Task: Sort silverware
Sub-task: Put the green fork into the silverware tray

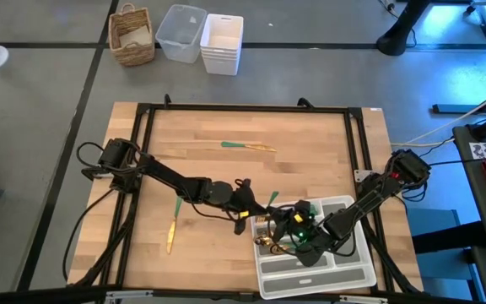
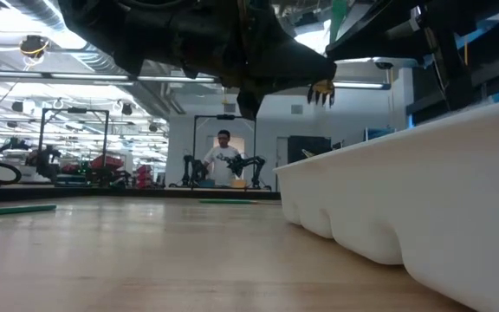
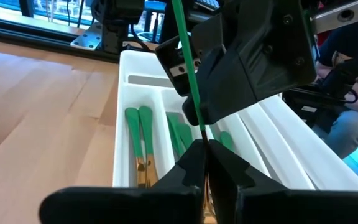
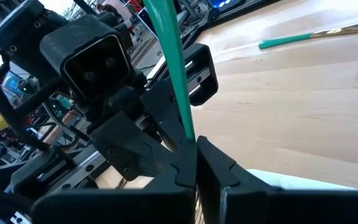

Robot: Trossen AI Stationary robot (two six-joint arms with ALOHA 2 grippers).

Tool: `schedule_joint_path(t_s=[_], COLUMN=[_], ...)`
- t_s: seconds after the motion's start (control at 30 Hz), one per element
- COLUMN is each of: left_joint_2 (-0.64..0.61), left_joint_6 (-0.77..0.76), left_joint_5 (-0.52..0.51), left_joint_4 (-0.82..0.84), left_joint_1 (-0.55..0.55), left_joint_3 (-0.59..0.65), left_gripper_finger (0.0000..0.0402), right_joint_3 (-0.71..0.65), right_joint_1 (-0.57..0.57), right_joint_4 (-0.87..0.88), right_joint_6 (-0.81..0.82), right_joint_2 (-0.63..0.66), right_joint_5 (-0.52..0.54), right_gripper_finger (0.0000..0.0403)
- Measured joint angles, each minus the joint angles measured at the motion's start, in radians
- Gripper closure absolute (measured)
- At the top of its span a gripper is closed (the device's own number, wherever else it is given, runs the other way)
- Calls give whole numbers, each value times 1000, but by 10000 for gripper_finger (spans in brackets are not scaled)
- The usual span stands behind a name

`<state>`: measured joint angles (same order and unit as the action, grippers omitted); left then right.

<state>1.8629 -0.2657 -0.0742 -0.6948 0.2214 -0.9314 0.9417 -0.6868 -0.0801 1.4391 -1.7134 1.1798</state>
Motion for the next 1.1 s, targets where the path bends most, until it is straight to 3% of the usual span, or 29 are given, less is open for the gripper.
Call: schedule_joint_path(t_s=[0.17, 0.4, 0.57, 0.7, 0.93, 1.1], left_joint_2=[0, -2, -2, -2, 20, 130], left_joint_6=[4, 7, -19, -38, 93, 173], left_joint_5=[2, 2, 41, 75, 97, 172], left_joint_4=[6, 0, 18, 48, 367, 516], left_joint_1=[1, 0, 0, 0, -1, -1], left_joint_3=[0, 0, 0, -10, -230, -408], left_gripper_finger=[400, 400, 401, 401, 401, 402], right_joint_3=[0, 0, -1, -1, 0, 0], right_joint_1=[0, 0, -14, -45, -82, -79], right_joint_4=[5, 36, 231, 344, 463, 547], right_joint_6=[-7, -41, -95, -195, -383, -522], right_joint_2=[0, 11, 134, 257, 472, 579], right_joint_5=[-17, -48, -144, -148, -117, -124], right_gripper_finger=[390, 323, 306, 305, 305, 304])
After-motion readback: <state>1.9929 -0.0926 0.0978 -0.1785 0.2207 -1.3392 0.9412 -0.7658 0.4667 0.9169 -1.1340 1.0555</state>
